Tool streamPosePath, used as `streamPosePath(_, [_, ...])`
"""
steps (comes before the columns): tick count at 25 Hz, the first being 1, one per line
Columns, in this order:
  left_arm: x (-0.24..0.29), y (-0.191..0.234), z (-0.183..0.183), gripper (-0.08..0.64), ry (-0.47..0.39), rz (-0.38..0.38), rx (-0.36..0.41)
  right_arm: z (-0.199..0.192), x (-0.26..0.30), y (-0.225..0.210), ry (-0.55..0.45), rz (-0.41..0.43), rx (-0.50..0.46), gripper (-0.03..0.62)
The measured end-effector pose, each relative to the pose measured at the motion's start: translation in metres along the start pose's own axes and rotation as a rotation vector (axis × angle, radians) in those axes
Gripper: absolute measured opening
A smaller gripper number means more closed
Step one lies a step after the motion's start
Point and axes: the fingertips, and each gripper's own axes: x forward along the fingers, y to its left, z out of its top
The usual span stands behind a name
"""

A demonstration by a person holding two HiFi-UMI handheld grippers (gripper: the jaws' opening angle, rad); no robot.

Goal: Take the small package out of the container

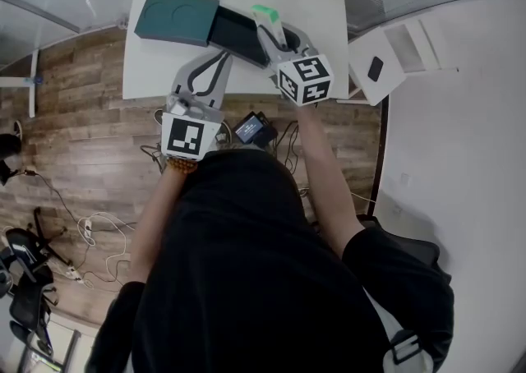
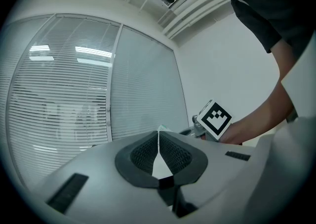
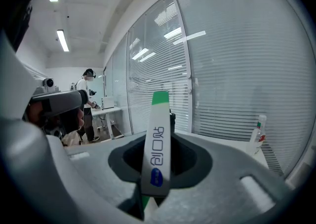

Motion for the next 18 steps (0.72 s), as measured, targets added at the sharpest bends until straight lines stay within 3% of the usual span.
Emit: streamPosePath(18, [0.011,-0.007,0.000,0.011,-0.007,-0.020,-0.017,0.062,-0.040,0.008,-0.229,-0.025,-0.091,0.087])
